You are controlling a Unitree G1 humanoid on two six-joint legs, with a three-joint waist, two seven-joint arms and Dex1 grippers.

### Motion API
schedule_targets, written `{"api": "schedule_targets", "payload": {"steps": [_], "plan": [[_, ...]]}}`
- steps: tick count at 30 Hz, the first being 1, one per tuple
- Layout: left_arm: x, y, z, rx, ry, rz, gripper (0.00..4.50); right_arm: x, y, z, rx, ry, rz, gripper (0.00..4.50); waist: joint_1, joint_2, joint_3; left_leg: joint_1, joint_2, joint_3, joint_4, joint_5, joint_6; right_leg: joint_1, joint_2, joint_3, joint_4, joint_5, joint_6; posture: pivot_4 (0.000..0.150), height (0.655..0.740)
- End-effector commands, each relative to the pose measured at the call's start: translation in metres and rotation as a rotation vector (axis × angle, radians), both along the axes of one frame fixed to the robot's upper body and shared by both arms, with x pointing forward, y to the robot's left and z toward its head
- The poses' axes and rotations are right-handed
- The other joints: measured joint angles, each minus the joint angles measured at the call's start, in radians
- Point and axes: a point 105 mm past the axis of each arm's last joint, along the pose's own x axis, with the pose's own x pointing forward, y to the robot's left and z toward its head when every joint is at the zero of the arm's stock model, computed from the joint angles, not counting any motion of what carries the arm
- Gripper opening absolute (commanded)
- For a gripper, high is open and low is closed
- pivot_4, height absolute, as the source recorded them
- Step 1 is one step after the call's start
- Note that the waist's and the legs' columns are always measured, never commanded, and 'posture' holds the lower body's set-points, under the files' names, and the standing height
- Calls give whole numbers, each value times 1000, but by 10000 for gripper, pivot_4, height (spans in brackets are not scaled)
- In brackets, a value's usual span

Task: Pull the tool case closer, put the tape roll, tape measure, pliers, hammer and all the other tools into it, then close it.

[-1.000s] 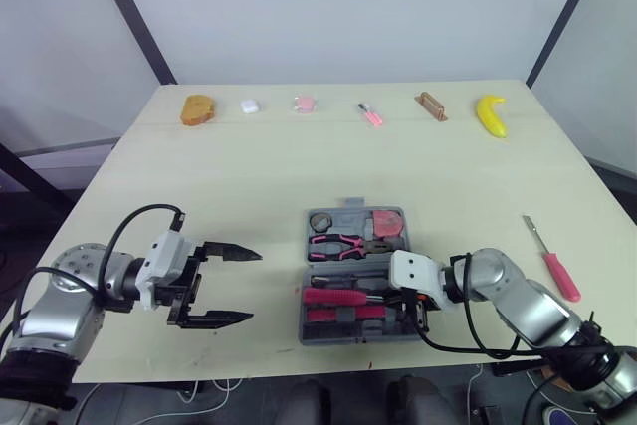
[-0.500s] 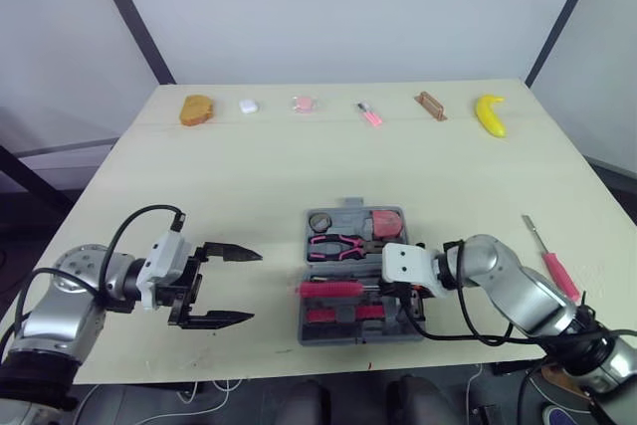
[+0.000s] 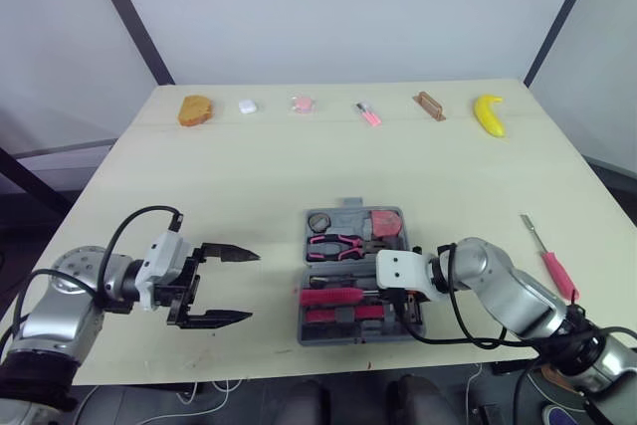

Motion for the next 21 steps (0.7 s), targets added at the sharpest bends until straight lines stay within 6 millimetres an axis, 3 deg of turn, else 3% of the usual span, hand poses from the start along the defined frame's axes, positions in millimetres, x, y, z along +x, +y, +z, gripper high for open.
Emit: {"api": "schedule_targets", "payload": {"steps": [1,7,21], "plan": [[-5,2,3,24,-13,-52,45000,0,-1,8,-10,-26,9,237,0,0,0,0,0,0,0,0,0,0,0,0,0,0,0,1500,7400],[-3,2,3,24,-12,-49,45000,2,-7,10,-29,-29,7,237,2,0,0,0,0,0,0,0,0,0,0,0,0,0,0,1500,7400],[-3,2,3,25,-15,-49,45000,0,8,13,-24,-41,20,237,-1,0,0,0,0,0,0,0,0,0,0,0,0,0,0,1500,7400]]}}
